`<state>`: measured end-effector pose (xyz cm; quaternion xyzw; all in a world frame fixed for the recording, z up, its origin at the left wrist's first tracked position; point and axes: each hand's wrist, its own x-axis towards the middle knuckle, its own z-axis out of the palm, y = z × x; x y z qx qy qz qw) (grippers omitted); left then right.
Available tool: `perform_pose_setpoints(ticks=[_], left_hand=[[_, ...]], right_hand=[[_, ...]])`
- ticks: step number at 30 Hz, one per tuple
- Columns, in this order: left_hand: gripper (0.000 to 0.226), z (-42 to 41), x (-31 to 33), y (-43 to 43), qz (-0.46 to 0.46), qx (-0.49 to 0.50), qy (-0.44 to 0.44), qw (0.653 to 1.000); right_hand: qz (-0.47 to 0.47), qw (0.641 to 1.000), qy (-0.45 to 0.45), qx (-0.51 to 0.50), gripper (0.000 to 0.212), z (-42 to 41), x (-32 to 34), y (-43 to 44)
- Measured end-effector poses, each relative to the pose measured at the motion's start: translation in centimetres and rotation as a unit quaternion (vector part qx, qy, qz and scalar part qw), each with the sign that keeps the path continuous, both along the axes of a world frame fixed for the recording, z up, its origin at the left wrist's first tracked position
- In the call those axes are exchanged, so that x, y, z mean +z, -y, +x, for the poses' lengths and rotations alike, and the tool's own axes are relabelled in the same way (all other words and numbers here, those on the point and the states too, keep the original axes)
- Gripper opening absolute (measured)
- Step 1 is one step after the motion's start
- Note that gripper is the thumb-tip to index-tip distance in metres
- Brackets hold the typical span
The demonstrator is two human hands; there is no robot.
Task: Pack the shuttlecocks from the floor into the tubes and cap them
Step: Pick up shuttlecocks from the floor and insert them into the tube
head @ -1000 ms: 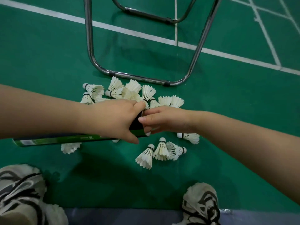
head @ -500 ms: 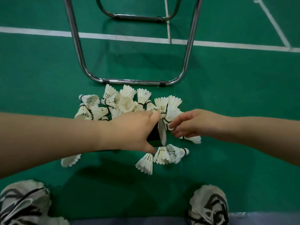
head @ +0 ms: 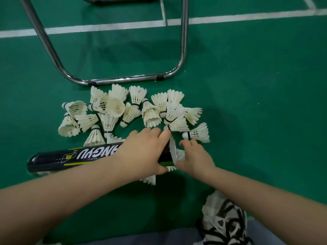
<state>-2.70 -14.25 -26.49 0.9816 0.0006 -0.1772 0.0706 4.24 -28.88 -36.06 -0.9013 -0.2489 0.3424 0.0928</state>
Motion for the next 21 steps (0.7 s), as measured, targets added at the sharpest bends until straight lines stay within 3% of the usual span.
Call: perform_pose_setpoints(ticks=[7,12,14,16,18,20,21], left_hand=[[0.072,-0.2,-0.9,1.2,-0.005,0.023,0.03,0.999],[0.068,-0.2,-1.0,0.9,-0.001,0.041,0.05,0.998],[0.067,0.0,-1.1,0.7,0.001,0.048,0.052,0.998],[0.068,0.3,-1.3,0.6,0.002,0.053,0.049,0.997],[0.066,0.5,-1.5,0.7,0.003,0.053,0.046,0.997],[0.064,0.9,-1.6,0.9,-0.002,0.051,0.047,0.998],[0.064,1.1,-1.6,1.1,-0.006,0.048,0.049,0.998]], right_hand=[[0.04,0.997,0.035,-0.048,0.027,0.8,-0.3,0.9],[0.11,0.977,0.004,-0.181,0.023,3.3,1.1,2.8],[0.176,0.947,-0.037,-0.267,0.015,4.0,1.7,3.6],[0.287,0.868,-0.145,-0.379,0.02,4.0,2.8,3.8],[0.363,0.792,-0.252,-0.42,0.03,3.7,3.9,3.7],[0.386,0.767,-0.312,-0.406,0.032,3.1,4.5,3.2],[0.385,0.771,-0.317,-0.396,0.031,2.7,4.6,2.8]])
